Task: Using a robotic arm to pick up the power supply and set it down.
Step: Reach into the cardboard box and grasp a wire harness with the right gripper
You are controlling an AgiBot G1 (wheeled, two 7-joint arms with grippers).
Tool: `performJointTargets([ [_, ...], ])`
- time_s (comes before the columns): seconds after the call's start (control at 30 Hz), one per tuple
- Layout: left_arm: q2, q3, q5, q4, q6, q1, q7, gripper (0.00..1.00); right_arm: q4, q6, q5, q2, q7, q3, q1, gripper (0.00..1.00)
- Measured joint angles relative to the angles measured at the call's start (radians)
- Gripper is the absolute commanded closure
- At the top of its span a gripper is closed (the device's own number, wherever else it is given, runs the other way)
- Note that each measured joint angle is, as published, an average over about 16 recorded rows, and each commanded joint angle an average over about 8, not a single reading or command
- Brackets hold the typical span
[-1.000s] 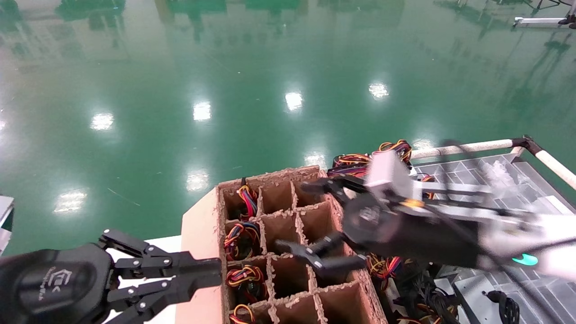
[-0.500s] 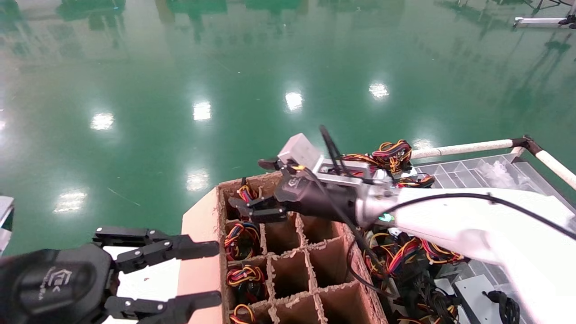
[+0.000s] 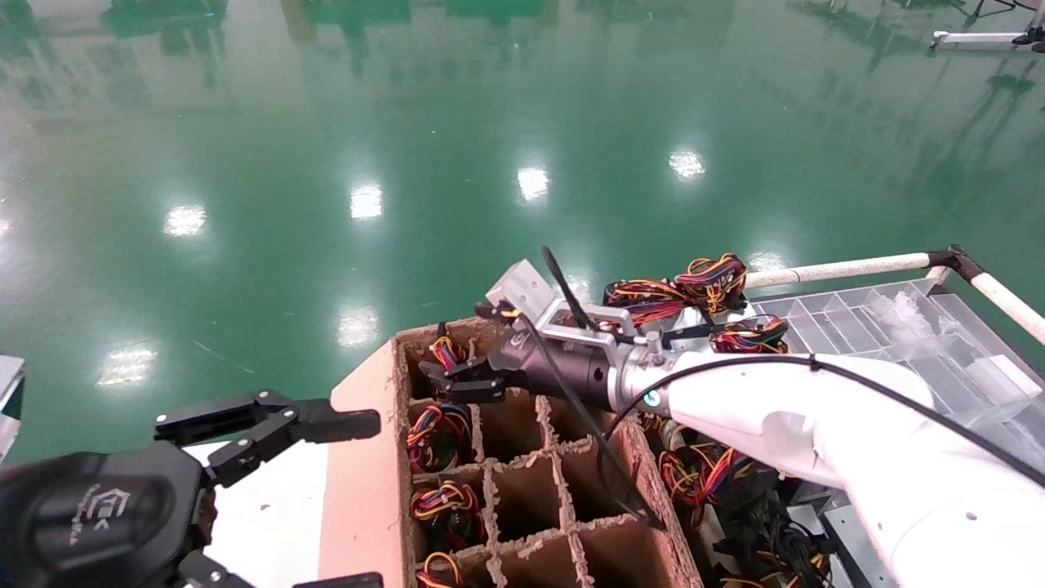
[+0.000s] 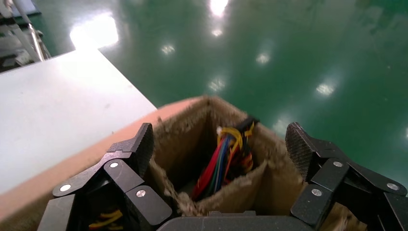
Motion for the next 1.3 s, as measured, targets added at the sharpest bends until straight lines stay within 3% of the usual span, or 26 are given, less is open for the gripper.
performJointTargets([
  [0.8,0.000,0.000,0.000,0.000,0.000,0.000,0.000,0.00,0.061,0.192,0.216,-0.004,0.026,-0.268,-0.039,0.98],
  [0.87,0.000,0.000,0.000,0.000,0.000,0.000,0.000,0.00,0.066,0.206,0.234,-0.004,0.026,-0.288,-0.041,0.82],
  [1.03,0.000,0.000,0.000,0.000,0.000,0.000,0.000,0.00,0.074,0.239,0.279,-0.004,0.023,-0.334,-0.044,0.20],
  [1.1,0.000,0.000,0.000,0.000,0.000,0.000,0.000,0.00,0.077,0.250,0.297,-0.004,0.021,-0.352,-0.045,0.02],
  [1.13,0.000,0.000,0.000,0.000,0.000,0.000,0.000,0.00,0.078,0.255,0.306,-0.003,0.020,-0.360,-0.046,0.04],
  [1.17,0.000,0.000,0.000,0.000,0.000,0.000,0.000,0.00,0.079,0.260,0.315,-0.003,0.019,-0.368,-0.046,0.11],
  [1.3,0.000,0.000,0.000,0.000,0.000,0.000,0.000,0.00,0.082,0.276,0.351,-0.003,0.016,-0.398,-0.046,0.59],
])
